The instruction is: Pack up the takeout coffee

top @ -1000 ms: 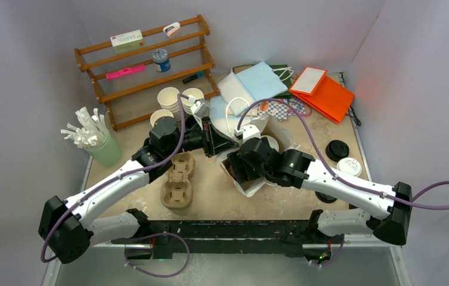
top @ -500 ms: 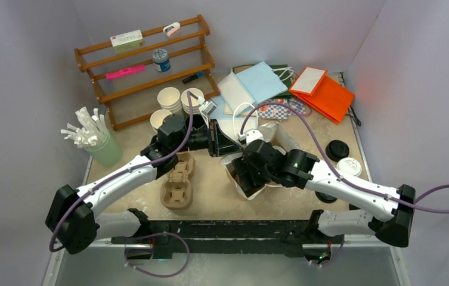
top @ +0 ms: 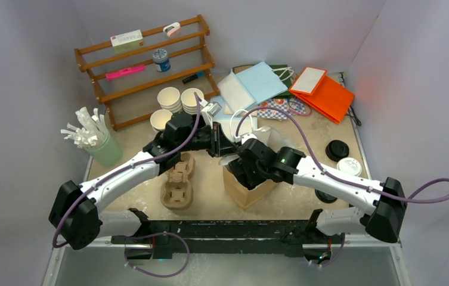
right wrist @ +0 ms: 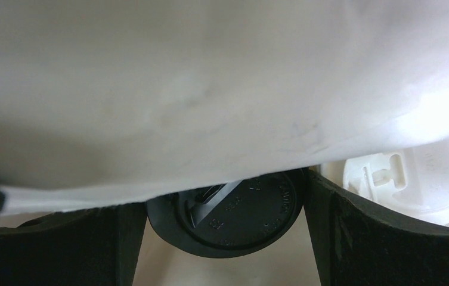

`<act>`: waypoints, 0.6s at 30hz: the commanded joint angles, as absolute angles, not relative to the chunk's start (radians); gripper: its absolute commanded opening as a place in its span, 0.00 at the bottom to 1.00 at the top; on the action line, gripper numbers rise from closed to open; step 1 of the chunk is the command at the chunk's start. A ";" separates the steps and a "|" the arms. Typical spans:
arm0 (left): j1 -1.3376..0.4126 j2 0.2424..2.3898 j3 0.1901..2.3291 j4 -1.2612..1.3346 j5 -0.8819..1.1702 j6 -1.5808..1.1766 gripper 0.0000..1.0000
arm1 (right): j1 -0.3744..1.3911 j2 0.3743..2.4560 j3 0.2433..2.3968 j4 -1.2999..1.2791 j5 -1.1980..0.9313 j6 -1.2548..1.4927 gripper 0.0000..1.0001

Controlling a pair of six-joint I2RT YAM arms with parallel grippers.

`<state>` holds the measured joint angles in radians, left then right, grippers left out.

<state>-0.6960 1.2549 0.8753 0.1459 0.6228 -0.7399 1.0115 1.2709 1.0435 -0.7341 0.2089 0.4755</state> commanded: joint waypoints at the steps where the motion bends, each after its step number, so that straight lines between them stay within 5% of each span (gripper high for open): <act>1: -0.711 1.239 0.949 0.169 0.654 -0.673 0.00 | 0.997 1.314 1.024 -0.718 0.145 0.448 0.47; 18: -0.712 1.243 1.000 0.037 0.563 -0.502 0.00 | 0.992 1.411 1.012 -0.751 0.091 0.431 0.48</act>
<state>-0.6960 1.2549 0.9565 -0.0284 0.5354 -0.5465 0.9867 1.3315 1.0458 -0.6643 0.1864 0.4511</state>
